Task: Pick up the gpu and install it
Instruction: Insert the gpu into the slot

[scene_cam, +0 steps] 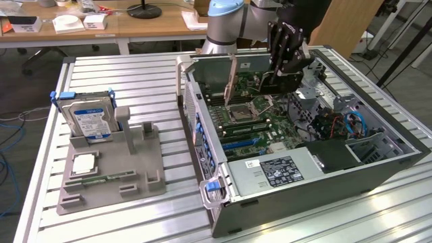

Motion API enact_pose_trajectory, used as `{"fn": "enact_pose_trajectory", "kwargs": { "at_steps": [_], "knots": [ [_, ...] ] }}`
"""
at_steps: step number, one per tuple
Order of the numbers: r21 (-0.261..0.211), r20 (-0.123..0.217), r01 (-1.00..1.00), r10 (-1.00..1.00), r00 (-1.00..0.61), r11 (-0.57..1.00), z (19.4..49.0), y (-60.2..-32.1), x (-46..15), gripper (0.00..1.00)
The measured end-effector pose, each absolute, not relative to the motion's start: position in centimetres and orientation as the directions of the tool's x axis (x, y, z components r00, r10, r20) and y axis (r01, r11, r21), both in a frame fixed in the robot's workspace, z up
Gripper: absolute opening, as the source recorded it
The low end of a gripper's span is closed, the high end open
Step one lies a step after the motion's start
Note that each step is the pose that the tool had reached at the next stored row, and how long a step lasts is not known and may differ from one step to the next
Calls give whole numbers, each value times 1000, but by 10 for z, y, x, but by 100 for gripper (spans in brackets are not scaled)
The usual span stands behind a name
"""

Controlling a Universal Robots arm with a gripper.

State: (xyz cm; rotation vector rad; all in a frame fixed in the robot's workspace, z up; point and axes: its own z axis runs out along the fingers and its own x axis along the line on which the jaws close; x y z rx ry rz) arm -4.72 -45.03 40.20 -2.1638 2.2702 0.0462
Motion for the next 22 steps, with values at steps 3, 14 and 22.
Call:
{"fn": "enact_pose_trajectory", "kwargs": {
  "at_steps": [3, 14, 22],
  "knots": [
    [18, -24, -999, -999, -48, 48, 401, -450, -47, 26],
    [17, -24, -999, -999, -48, 48, 400, -450, -47, 26],
    [18, -24, -999, -999, -48, 48, 393, -450, -47, 26]
  ]
}}
